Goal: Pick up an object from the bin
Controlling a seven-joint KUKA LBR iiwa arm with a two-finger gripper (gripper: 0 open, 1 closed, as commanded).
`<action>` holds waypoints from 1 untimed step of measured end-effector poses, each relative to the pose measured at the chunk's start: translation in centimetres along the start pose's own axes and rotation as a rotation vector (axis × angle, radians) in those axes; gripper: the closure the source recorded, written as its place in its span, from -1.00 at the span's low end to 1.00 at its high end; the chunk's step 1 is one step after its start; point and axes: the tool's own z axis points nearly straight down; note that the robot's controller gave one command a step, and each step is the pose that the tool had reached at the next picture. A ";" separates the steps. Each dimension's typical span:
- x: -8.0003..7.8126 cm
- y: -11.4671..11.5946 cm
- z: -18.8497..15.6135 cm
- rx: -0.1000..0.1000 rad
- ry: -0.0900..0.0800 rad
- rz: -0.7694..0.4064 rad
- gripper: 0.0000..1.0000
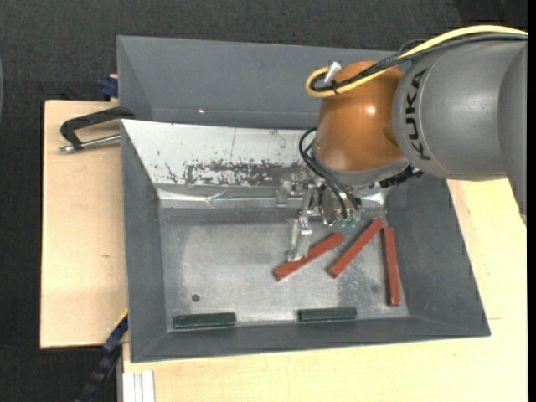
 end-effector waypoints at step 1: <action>4.2 -0.4 3.9 0.000 -0.002 0.005 -1.00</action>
Offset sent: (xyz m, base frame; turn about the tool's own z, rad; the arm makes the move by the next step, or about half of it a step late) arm -0.0134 -0.1058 -0.0625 -0.0666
